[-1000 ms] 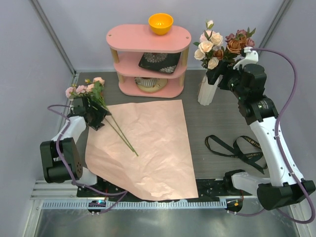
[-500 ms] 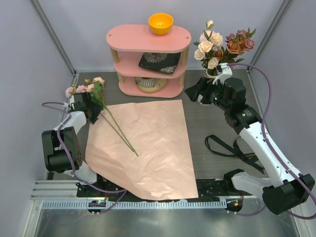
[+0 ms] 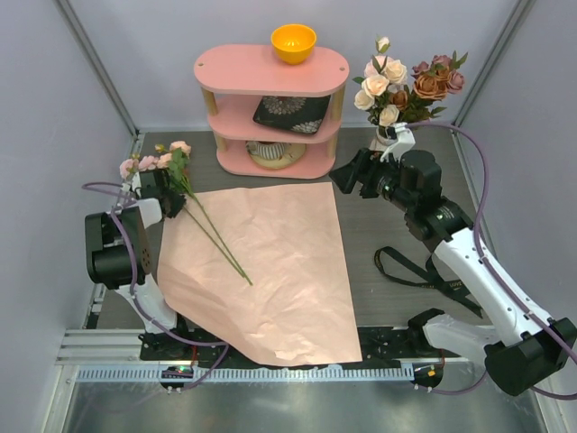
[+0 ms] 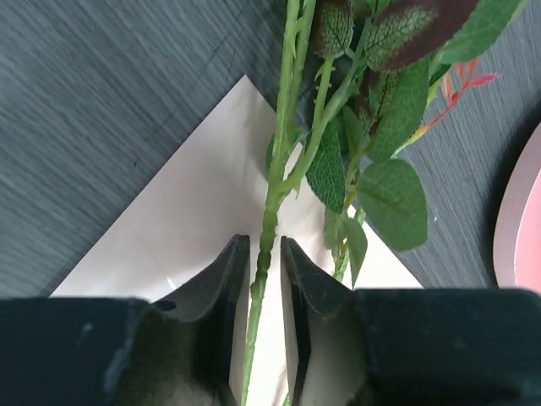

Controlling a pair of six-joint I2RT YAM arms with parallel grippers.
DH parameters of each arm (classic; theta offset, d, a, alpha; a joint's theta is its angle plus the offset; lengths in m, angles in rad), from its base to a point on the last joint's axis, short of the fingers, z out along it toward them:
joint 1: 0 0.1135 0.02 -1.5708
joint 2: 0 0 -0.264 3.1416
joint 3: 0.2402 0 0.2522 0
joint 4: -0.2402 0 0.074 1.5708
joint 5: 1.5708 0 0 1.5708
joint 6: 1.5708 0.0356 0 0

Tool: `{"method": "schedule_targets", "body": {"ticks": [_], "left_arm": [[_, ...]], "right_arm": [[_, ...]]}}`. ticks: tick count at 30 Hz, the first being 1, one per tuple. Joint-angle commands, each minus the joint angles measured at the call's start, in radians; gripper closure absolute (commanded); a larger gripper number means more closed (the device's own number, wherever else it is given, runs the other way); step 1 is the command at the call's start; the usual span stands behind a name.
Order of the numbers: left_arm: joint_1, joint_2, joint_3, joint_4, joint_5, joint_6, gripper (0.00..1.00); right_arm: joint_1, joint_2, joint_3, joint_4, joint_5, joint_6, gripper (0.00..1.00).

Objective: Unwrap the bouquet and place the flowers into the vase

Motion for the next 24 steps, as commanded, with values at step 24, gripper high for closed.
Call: {"method": "schedule_targets", "body": {"ticks": [24], "left_arm": [[-0.112,-0.520,0.009,0.388,0.729,-0.066,1.00]], "right_arm": [[0.116,0.226,0.165,-0.148,-0.168,-0.076,0.20]]}}
